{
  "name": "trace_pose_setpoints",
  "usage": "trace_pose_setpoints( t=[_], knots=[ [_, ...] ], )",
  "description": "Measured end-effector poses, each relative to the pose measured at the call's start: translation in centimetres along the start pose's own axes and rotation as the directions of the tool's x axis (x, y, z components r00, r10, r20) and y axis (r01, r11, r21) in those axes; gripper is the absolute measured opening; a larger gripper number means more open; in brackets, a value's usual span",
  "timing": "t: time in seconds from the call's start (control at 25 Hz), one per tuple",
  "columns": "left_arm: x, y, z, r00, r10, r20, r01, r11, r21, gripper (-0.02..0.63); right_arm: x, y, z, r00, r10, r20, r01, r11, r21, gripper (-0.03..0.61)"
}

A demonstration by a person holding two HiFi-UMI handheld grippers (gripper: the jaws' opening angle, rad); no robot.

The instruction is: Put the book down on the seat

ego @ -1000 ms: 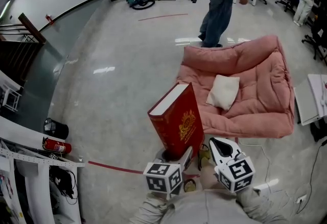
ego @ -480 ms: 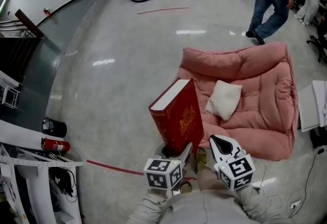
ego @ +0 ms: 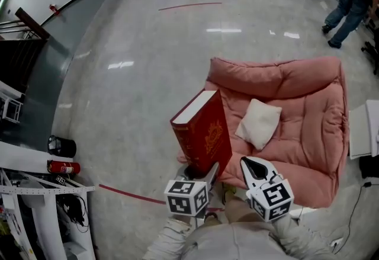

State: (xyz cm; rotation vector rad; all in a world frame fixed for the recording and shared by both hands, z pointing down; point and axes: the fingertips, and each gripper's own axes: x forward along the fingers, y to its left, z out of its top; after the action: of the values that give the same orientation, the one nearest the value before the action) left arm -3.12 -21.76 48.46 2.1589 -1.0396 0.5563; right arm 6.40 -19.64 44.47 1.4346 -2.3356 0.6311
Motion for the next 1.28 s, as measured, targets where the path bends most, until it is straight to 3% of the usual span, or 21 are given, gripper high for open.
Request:
trace_pose_setpoints(
  t=[0.28,0.68,1.28],
  knots=[
    [4.0,0.4,0.5,0.998,-0.003,-0.055,0.003,1.0,0.008,0.244,2.0,-3.0,-0.5,0.999,0.004,-0.035,-0.003,1.0,0.017,0.005],
    [10.3,1.6,-1.1,0.99,-0.05,-0.135,0.044,0.998,-0.046,0.244,4.8,-5.6,-2.6,0.996,-0.036,-0.079,0.041,0.997,0.072,0.005],
    [22.0,7.4,-6.6,0.936,-0.141,-0.321,0.077,0.976,-0.204,0.245,10.8,-8.5,-8.4,0.977,-0.096,-0.188,0.127,0.979,0.159,0.005]
  ],
)
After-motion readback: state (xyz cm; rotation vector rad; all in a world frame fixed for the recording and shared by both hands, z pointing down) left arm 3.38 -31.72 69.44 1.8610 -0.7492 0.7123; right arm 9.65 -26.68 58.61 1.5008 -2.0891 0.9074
